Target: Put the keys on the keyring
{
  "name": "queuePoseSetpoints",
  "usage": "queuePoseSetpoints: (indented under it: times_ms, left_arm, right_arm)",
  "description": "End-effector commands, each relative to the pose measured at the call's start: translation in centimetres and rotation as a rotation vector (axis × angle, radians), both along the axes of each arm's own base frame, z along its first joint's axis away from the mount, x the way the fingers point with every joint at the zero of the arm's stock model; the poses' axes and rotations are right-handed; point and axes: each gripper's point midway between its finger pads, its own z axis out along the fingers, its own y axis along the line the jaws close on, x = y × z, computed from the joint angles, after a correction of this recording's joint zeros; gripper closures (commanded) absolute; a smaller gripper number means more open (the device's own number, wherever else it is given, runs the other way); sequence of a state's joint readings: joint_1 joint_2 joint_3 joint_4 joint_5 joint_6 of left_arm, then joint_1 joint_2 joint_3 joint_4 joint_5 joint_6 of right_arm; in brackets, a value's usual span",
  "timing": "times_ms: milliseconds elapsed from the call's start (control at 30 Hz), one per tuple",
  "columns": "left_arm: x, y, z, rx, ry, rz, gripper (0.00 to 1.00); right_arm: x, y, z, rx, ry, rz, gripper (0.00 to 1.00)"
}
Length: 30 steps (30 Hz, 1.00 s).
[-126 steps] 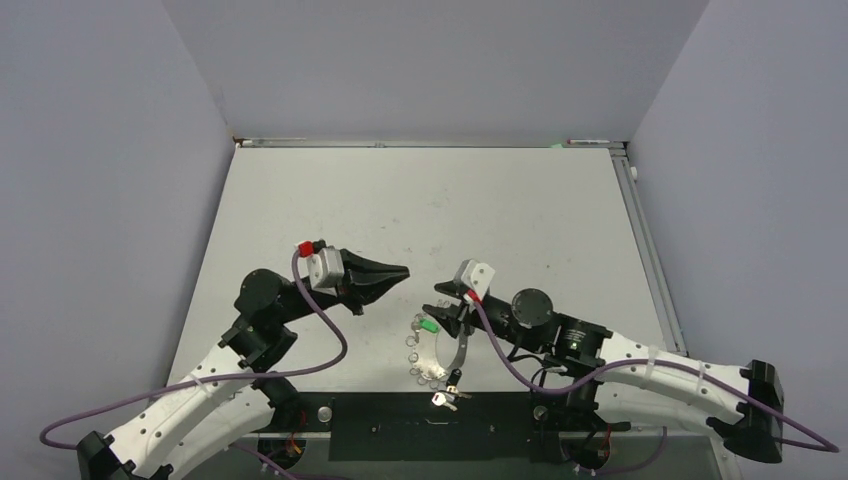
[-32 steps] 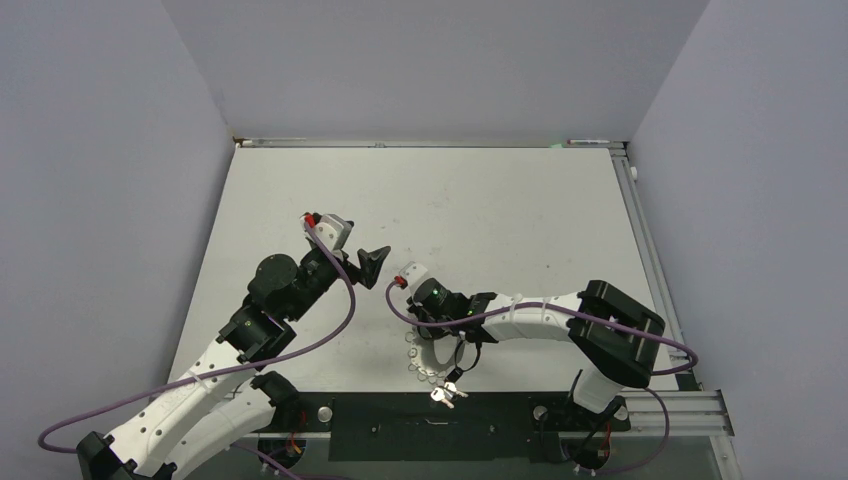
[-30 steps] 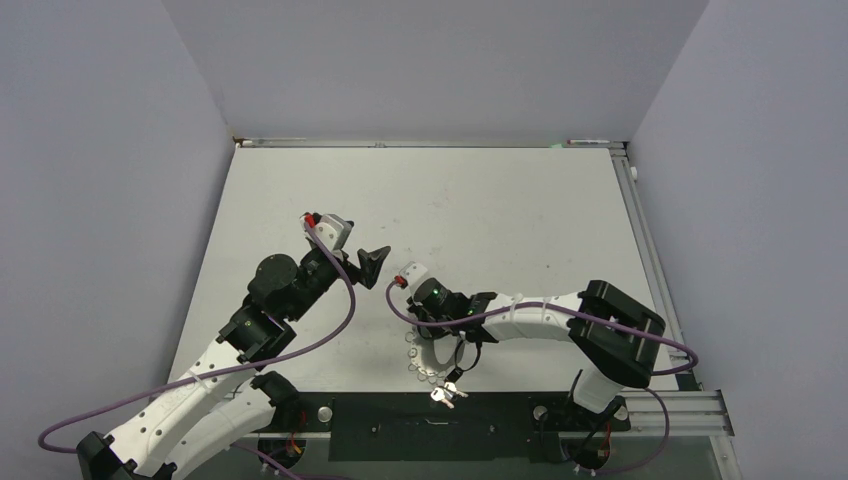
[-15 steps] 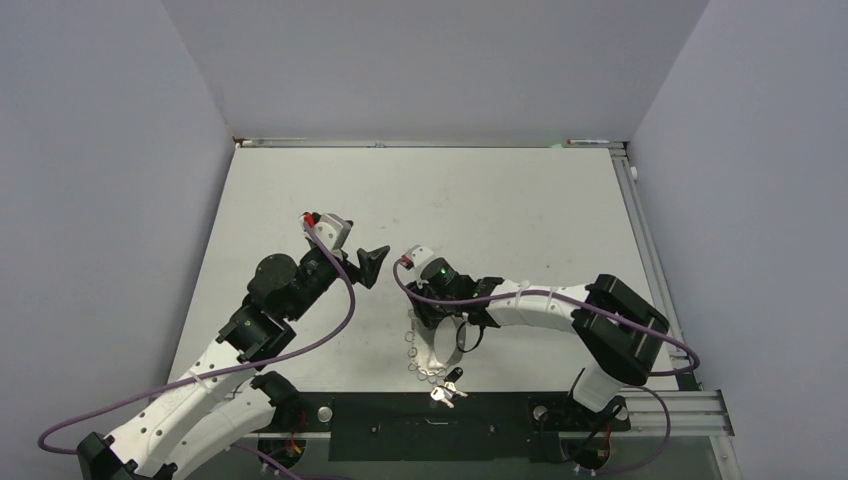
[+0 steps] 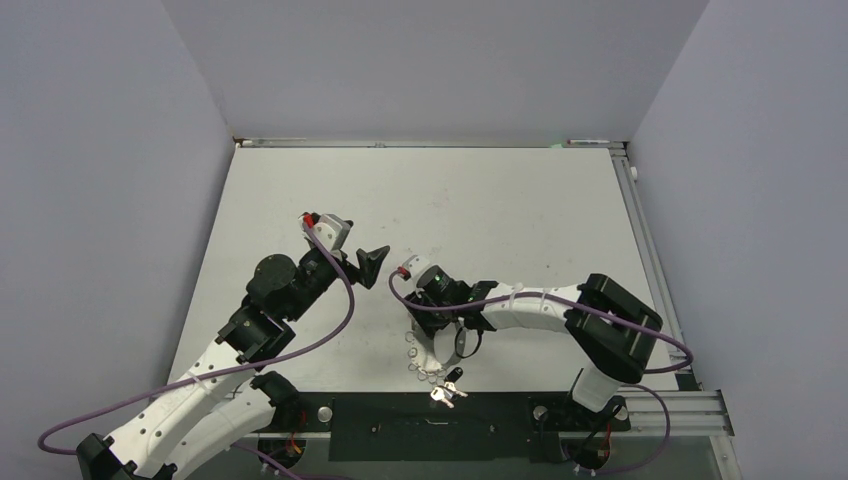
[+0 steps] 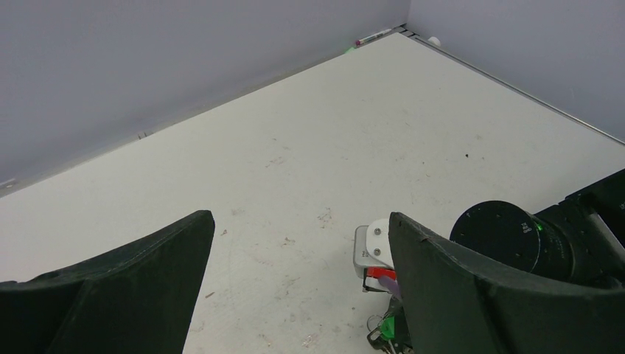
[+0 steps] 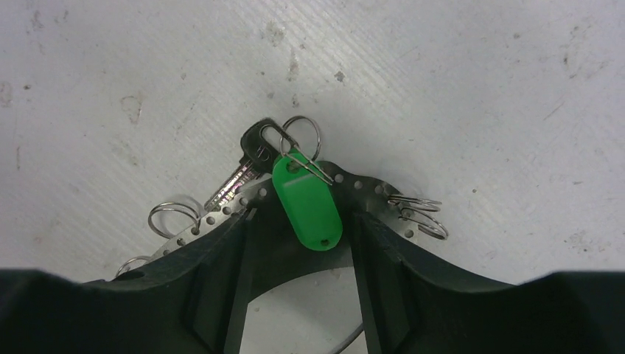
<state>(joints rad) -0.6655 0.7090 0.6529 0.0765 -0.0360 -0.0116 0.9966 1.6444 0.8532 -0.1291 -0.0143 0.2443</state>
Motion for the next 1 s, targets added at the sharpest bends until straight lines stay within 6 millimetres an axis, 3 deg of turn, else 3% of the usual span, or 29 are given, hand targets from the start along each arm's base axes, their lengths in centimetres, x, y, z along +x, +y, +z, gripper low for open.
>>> queuePoseSetpoints:
  times_ms: [0,133,533,700,967]
  left_arm:
    - [-0.2,0.2,2.9,-0.041,-0.056,-0.006,0.14]
    - [-0.2,0.1,2.8,-0.038,-0.054,-0.01,0.14]
    - [-0.3,0.2,2.9,-0.039,-0.056,-0.009,0.14]
    - [-0.3,0.2,2.9,-0.038,-0.057,-0.005,0.14]
    - [-0.2,0.3,2.9,-0.036,-0.057,-0.003,0.14]
  right_arm:
    - [1.1,0.3,-0.4,-0.034,-0.043,0.0,0.5]
    - [1.5,0.3,-0.8,-0.053,-0.055,0.003,0.51]
    - [0.6,1.2,-2.5,-0.099,-0.041,0.036,0.89]
    - [1.6,1.9,0.1,-0.064,-0.08,0.008,0.95]
    - [4.2,2.5,6.6,0.063,-0.141,-0.072,0.95]
